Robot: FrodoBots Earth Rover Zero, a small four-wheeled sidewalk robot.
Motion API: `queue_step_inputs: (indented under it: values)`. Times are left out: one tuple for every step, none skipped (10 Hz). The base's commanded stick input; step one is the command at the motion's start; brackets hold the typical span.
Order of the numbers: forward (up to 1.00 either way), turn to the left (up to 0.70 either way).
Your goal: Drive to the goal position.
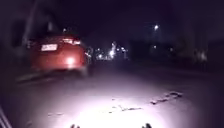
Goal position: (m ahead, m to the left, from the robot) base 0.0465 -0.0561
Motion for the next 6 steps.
queue_step_inputs:
  values:
    - [0.7,0.0]
    - [0.7,0.0]
    - [0.7,0.0]
    - [0.7,0.0]
    - [0.7,0.0]
    - [0.7,0.0]
